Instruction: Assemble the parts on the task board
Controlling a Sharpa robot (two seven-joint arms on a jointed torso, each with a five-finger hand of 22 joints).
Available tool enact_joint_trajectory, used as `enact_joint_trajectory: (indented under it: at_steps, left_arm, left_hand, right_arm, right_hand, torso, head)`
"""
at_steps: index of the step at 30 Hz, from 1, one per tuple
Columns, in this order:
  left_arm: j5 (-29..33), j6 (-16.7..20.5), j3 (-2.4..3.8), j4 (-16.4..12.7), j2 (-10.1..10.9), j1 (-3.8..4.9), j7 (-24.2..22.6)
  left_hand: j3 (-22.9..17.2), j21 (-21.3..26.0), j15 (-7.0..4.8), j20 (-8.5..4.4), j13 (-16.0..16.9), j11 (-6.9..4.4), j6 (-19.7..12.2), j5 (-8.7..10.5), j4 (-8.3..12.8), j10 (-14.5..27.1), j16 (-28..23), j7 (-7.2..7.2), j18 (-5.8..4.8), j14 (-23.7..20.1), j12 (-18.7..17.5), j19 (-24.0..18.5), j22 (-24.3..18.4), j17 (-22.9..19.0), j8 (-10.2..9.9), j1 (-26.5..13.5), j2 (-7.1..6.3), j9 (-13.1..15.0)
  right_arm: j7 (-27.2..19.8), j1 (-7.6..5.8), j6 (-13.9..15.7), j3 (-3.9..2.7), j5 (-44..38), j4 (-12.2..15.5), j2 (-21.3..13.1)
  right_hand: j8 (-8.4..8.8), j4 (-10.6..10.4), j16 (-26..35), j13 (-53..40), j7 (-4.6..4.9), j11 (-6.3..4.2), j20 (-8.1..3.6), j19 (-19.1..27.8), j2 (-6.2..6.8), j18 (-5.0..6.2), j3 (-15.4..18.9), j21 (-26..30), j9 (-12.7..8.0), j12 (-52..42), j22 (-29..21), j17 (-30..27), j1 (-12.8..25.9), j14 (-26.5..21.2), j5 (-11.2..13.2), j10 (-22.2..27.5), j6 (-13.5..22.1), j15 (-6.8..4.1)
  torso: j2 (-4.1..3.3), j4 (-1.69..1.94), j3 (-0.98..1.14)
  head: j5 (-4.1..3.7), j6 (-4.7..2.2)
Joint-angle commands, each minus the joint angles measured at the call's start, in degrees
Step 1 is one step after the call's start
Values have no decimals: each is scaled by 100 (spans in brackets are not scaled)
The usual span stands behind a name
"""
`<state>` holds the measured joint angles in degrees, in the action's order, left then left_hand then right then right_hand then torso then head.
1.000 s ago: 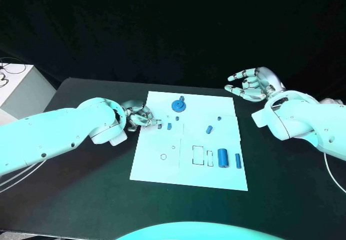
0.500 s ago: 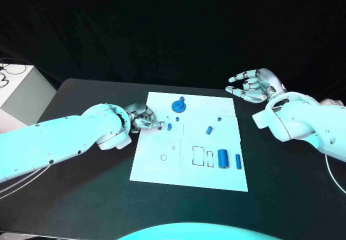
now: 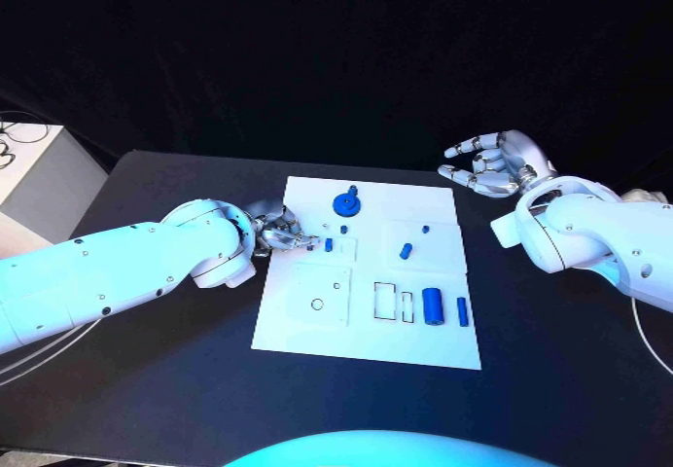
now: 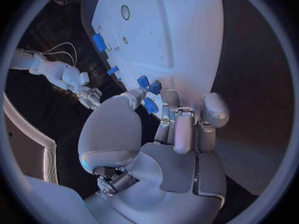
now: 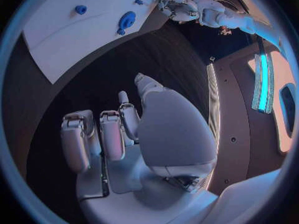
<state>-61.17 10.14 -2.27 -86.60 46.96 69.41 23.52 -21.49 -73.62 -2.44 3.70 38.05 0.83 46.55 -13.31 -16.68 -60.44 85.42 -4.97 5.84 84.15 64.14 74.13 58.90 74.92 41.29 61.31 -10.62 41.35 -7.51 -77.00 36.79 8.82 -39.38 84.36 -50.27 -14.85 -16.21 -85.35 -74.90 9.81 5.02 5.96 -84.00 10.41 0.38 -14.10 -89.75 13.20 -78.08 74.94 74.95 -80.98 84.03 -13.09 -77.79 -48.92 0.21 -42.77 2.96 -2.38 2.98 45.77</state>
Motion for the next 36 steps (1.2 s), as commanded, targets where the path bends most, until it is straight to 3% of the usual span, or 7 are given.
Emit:
enact_joint_trajectory:
  at_steps: [1, 15, 23, 31, 36]
  left_arm:
    - [-46, -266, -15, 8, -21, -20, 132]
    - [110, -294, -16, -12, -26, -26, 61]
    - [228, -190, -16, -10, -18, -27, -2]
    - [446, -54, -15, -9, -17, -27, -146]
    - [683, -7, -15, -11, -11, -27, -281]
  left_hand:
    - [38, -41, -21, -4, 34, -7, 57, -19, 2, -59, 44, 25, 41, 321, 41, 60, 21, 844, 54, 85, 23, 1]
    - [-54, -96, -99, -72, 169, -100, 100, -28, 11, -168, 84, 132, 23, 348, 149, 110, 116, 896, 391, 460, 108, 126]
    - [-187, -91, -117, -95, 112, -117, 8, -30, 12, -125, 79, 146, 23, 343, 119, 102, 113, 886, 468, 704, 202, 161]
    - [-528, -46, -97, -81, -37, -94, -159, -24, 34, 19, 61, 118, 36, 321, 37, 48, 49, 853, 503, 1127, 371, 150]
    - [-992, -27, -84, -71, -107, -79, -281, -5, 105, 91, 49, 97, 43, 306, 9, 17, 24, 827, 562, 1478, 352, 149]
  right_arm:
    - [-33, 3, -14, -1, -36, 5, -4]
    - [-34, 6, -24, -1, -37, -1, -1]
    - [-29, 7, -28, -1, -38, -3, -1]
    - [-18, 9, -39, -1, -39, -6, -1]
    - [-7, 10, -52, -1, -44, -7, -2]
  right_hand:
    - [-33, 10, 24, -307, 12, 1, 15, -600, 3, -38, -30, -25, -10, 9, 1506, 957, 44, 321, -13, 30, 48, 35]
    - [-38, 13, 21, -306, 12, 1, 15, -600, -4, -38, -43, -25, -10, 8, 1506, 960, 49, 322, -23, 29, 48, 35]
    - [-38, 13, 21, -306, 12, 1, 15, -600, -4, -38, -43, -25, -10, 8, 1506, 960, 49, 322, -23, 29, 48, 35]
    - [-38, 13, 21, -306, 12, 1, 15, -600, -4, -38, -43, -25, -10, 8, 1506, 960, 49, 322, -23, 29, 48, 35]
    - [-38, 13, 21, -306, 12, 1, 15, -600, -4, -38, -43, -25, -10, 8, 1506, 960, 49, 322, -23, 29, 48, 35]
  torso:
    - [4, 0, -1]
    - [3, 3, -3]
    - [3, 4, -1]
    - [3, 0, 0]
    - [1, -1, 1]
  head:
    - [-7, 11]
    - [-10, 19]
    - [-11, 15]
    - [-11, 27]
    - [-12, 28]
